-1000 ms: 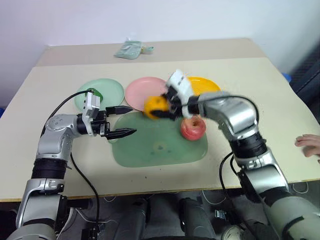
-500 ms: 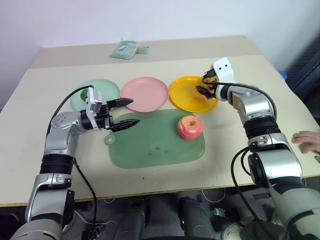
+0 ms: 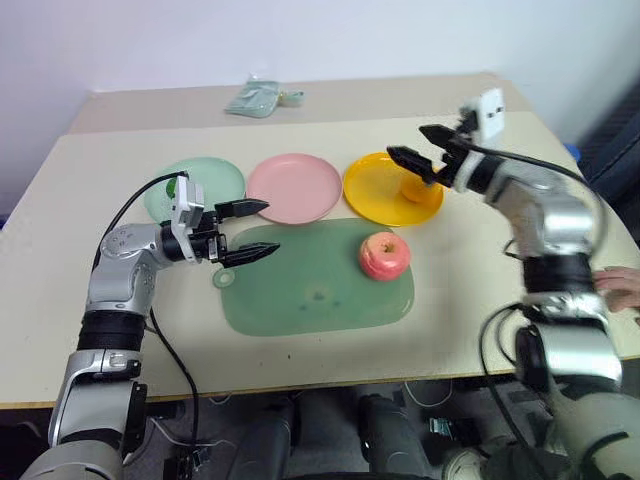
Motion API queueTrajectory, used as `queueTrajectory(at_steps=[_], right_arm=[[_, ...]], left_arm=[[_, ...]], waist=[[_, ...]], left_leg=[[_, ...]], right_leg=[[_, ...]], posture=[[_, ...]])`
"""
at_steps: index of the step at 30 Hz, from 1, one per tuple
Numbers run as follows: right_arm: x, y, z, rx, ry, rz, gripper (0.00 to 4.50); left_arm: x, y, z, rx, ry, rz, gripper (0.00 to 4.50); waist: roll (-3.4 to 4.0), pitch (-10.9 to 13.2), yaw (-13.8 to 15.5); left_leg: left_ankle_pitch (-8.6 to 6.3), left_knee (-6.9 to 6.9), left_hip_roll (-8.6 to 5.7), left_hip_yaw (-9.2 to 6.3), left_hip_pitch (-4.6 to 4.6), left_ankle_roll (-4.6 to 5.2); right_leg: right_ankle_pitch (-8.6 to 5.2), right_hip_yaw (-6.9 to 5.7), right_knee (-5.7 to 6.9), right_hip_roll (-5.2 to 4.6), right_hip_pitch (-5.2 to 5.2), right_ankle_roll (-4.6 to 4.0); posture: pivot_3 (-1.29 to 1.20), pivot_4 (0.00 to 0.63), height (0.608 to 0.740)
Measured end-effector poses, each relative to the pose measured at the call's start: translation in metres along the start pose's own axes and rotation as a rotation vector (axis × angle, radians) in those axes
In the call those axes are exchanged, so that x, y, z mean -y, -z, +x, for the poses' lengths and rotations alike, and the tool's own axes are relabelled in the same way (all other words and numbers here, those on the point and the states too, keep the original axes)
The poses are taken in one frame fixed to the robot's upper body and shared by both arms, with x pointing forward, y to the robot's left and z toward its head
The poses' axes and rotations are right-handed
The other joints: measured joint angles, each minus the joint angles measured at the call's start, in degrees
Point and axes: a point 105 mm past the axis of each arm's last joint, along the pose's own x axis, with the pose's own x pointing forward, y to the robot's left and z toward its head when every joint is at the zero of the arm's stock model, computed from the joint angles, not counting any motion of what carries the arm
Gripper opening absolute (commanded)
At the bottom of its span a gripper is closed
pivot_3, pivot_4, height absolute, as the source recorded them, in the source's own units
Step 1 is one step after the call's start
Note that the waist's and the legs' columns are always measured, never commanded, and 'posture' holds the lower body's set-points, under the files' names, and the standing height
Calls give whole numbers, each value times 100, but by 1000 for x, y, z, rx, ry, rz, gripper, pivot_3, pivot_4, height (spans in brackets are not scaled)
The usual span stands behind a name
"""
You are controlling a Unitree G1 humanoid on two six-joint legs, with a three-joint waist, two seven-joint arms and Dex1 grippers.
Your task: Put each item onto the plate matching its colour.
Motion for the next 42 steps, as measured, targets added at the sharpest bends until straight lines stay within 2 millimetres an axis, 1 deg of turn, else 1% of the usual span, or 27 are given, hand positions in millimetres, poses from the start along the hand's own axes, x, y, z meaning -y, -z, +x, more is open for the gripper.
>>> queueTrajectory(at_steps=[3,6,7,9,11,12,16,21,26,27,29,30,32,34,35,38,39,40,42], right_arm=[[-37,18,-9,-121,-155,7,4450],[-51,23,-7,-182,-185,-34,4450],[-51,26,-6,-202,-179,-48,4450],[-53,39,-2,-252,-158,-74,4450],[-58,57,0,-293,-160,-51,4450],[-60,61,1,-299,-163,-43,4450],[-56,64,2,-307,-130,-85,4450],[-48,78,1,-359,-104,-126,4450],[-47,78,-2,-374,-123,-162,3122],[-47,79,-3,-378,-125,-173,3036],[-47,78,-2,-377,-123,-180,3036],[-47,77,0,-364,-119,-172,3036],[-49,75,10,-315,-109,-117,3036],[-52,66,24,-250,-117,-76,3036],[-52,54,33,-202,-115,-75,3036],[-47,20,54,-81,-87,-105,3036],[-46,11,64,-41,-77,-113,3036],[-46,1,78,8,-58,-111,3036],[-47,-7,102,71,-44,-74,3036]], left_arm=[[2,1,-1,-4,19,-16,4500],[5,0,1,-4,42,-20,4500],[6,0,1,-4,49,-26,4500],[9,3,1,-19,76,-48,4500],[12,6,0,-45,101,-71,4500],[12,7,-2,-52,105,-78,4500],[15,9,-4,-64,126,-87,4500],[17,12,-4,-86,140,-52,4500],[17,13,-4,-98,142,-20,4500],[17,13,-5,-99,142,-18,4500],[16,13,-4,-97,133,-13,4500],[15,13,-4,-89,118,-14,4500],[6,14,-3,-67,54,-21,4500],[-6,19,-3,-81,-34,-22,4500],[-13,23,-5,-103,-96,-22,4500],[-24,29,-5,-91,-205,2,4500],[-25,30,-5,-78,-235,9,4500],[-27,32,-5,-62,-273,15,4500],[-31,31,1,-26,-321,24,4500]], waist=[[1,0,-3],[1,0,-17],[1,0,-10],[0,-1,11],[0,-1,26],[0,-1,29],[0,-1,45],[0,-1,56],[-2,-2,101],[-2,-2,119],[-3,-3,140],[-4,-3,141],[-4,-3,133],[-2,-2,125],[-2,-2,116],[-2,-2,133],[-4,-3,128],[-4,-3,114],[-4,-3,119]], left_leg=[[1,9,3,2,2,-1],[1,10,7,6,5,-2],[1,9,7,5,5,-2],[0,7,5,5,2,-1],[-1,5,0,5,-5,1],[-1,5,-1,5,-5,2],[-1,7,-1,4,-3,1],[-1,7,-1,5,-3,1],[-1,7,0,5,0,0],[-1,8,0,5,1,0],[-1,9,0,4,3,0],[-1,9,1,4,3,0],[0,10,4,4,4,0],[1,9,4,4,1,-2],[1,8,3,6,1,-2],[1,7,1,4,0,-2],[1,6,1,4,2,-3],[3,5,2,4,2,-5],[6,3,2,-1,2,-10]], right_leg=[[0,1,0,0,3,-1],[-1,4,0,0,2,-3],[-1,4,0,0,1,-3],[0,3,-3,-1,-2,-3],[1,4,-5,-6,-8,-2],[1,4,-6,-6,-8,-2],[1,3,-6,-7,-5,-2],[1,4,-6,-6,-5,-2],[1,3,-6,-6,-1,-2],[1,3,-6,-5,0,-2],[1,3,-8,-5,5,-2],[1,3,-9,-5,6,-2],[1,3,-8,-3,4,-2],[2,4,-6,-2,-3,-3],[2,6,-5,-2,-7,-2],[3,5,-5,-2,-7,-2],[3,5,-5,-1,-6,-2],[5,6,-4,0,-8,-5],[8,4,1,3,-11,-9]], posture=[[0,150,740],[0,150,740],[0,150,740],[0,150,740],[0,150,740],[0,150,740],[0,150,740],[0,150,740],[0,150,740],[0,150,740],[0,150,740],[0,150,740],[0,150,740],[0,150,740],[0,150,740],[0,150,740],[0,150,740],[0,150,740],[0,150,740]])
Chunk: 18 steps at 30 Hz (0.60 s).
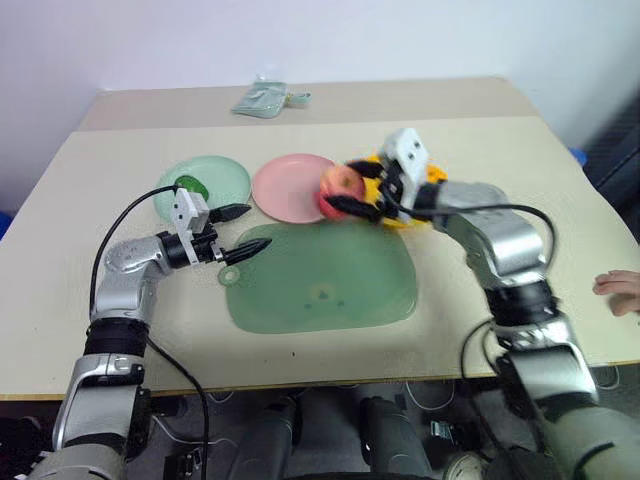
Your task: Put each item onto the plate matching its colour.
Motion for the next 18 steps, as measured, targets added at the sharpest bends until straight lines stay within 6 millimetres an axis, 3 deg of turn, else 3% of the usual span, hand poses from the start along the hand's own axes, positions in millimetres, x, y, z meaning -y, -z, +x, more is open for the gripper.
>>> queueTrajectory(at_steps=[3,6,11,14,18], right_arm=[[4,1,26,24,41,-15,3036],[17,10,40,7,109,-35,3036],[27,37,62,-48,207,-3,3036],[24,61,62,-106,208,20,4456],[24,75,58,-137,215,31,4456]], left_arm=[[-3,-2,1,25,-53,14,4500],[-5,-6,-3,41,-80,27,4500],[3,-8,-4,52,-59,18,4500],[3,-10,-3,54,-58,23,4500],[3,-9,-4,52,-52,22,4500]], waist=[[0,0,20],[0,0,16],[0,0,-95],[1,1,-145],[2,1,-167]], left_leg=[[0,1,-5,-3,-1,0],[1,1,-8,-5,-1,-1],[5,-9,-4,-11,0,-8],[5,-12,-5,-10,0,-8],[7,-17,-4,-11,0,-10]], right_leg=[[1,0,5,0,-1,0],[1,0,6,-1,-1,0],[1,1,14,7,-7,-2],[1,2,15,8,-8,-2],[0,3,17,13,-13,-3]], posture=[[0,150,740],[0,150,740],[0,150,740],[0,150,740],[0,150,740]])
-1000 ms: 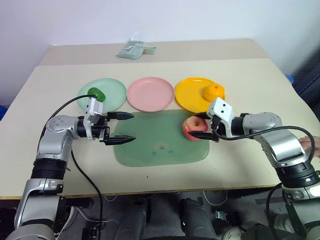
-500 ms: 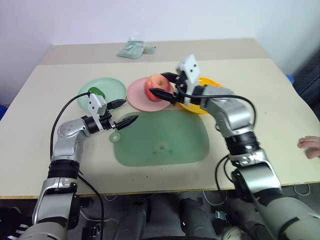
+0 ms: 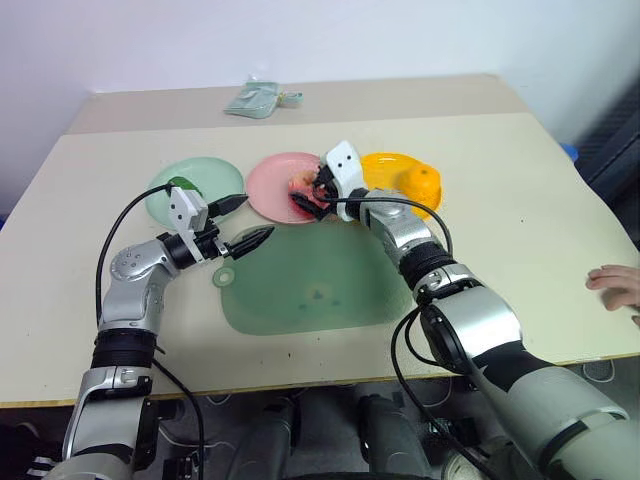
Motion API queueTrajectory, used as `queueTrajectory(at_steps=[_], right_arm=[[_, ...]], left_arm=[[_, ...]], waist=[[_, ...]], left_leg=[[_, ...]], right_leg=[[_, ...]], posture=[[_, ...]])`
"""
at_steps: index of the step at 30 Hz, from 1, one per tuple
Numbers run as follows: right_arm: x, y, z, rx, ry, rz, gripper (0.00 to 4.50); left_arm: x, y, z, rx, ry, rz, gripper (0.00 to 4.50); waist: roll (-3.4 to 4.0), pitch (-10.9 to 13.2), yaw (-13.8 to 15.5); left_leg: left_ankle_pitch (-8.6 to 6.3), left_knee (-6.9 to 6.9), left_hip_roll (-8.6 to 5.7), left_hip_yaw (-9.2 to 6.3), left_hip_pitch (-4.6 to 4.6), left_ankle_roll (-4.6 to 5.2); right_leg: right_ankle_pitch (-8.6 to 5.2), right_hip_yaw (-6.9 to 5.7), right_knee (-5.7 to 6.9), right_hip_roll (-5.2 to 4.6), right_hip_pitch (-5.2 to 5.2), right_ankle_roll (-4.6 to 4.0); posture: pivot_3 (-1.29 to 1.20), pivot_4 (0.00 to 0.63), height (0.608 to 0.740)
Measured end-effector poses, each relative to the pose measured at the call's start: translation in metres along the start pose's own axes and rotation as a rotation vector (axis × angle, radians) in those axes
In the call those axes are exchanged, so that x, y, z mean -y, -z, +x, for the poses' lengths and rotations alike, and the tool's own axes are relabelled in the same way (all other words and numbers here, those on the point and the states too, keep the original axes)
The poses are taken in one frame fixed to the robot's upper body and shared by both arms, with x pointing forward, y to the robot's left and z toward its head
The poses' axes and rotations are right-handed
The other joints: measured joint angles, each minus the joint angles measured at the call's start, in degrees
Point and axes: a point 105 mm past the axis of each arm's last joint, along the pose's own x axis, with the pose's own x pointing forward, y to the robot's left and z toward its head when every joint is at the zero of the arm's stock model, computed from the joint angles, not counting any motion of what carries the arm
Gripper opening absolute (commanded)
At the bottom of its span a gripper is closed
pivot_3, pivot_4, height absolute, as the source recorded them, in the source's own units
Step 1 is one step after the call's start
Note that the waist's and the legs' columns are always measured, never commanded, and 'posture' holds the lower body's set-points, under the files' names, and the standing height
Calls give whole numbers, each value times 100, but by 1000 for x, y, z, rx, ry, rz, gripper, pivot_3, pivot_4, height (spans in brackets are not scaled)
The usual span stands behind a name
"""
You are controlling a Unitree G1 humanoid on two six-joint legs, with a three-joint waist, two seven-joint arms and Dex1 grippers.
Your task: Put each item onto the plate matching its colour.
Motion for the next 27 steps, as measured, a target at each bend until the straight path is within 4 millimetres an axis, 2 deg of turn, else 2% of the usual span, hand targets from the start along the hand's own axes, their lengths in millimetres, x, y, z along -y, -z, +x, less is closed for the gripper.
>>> queueTrajectory(at_steps=[5,7,10,11,14,17,22,25,27], right_arm=[[15,-10,-8,58,28,-3,4456],[25,-27,-16,146,26,36,4456],[38,-60,-52,363,-20,69,4456],[40,-64,-66,410,-34,81,4456],[34,-57,-100,440,-90,112,4456],[19,-45,-133,413,-179,96,4456],[-13,-46,-192,333,-348,47,4456],[-26,-24,-217,167,-400,-9,4456],[-31,-10,-222,108,-408,-2,4456]], left_arm=[[1,5,-3,-9,21,-14,4500],[2,5,-4,0,40,-25,4500],[1,-3,-7,30,81,-25,4500],[-2,-6,-10,34,89,-22,4500],[-6,-15,-18,52,126,-20,4500],[-3,-22,-18,66,188,-37,4500],[-4,-37,-12,80,260,-5,4500],[-6,-34,-18,13,307,-17,4500],[-5,-29,-16,-24,334,-32,4500]], waist=[[0,0,-30],[1,1,-28],[0,0,26],[0,0,31],[0,0,30],[1,0,43],[2,-1,63],[-1,-3,49],[-1,-3,50]], left_leg=[[0,0,-1,-1,0,0],[0,0,1,-2,-1,0],[-1,1,1,-6,-1,1],[-1,2,1,-6,-1,2],[-1,6,2,-5,0,1],[-1,9,1,-3,-1,2],[-2,12,3,-2,-1,4],[-6,11,6,6,1,8],[-5,16,11,13,1,9]], right_leg=[[0,0,0,0,0,0],[0,0,-1,0,0,0],[-1,-4,-5,-1,5,1],[0,-4,-5,-2,6,1],[0,-3,0,-2,5,1],[-1,-2,0,-5,7,2],[-1,-4,-3,-8,10,2],[-2,-5,-14,-7,18,2],[-2,-5,-16,-9,19,3]], posture=[[0,150,740],[0,150,740],[0,150,740],[0,150,740],[0,150,740],[0,150,740],[0,150,740],[0,150,740],[0,150,740]])
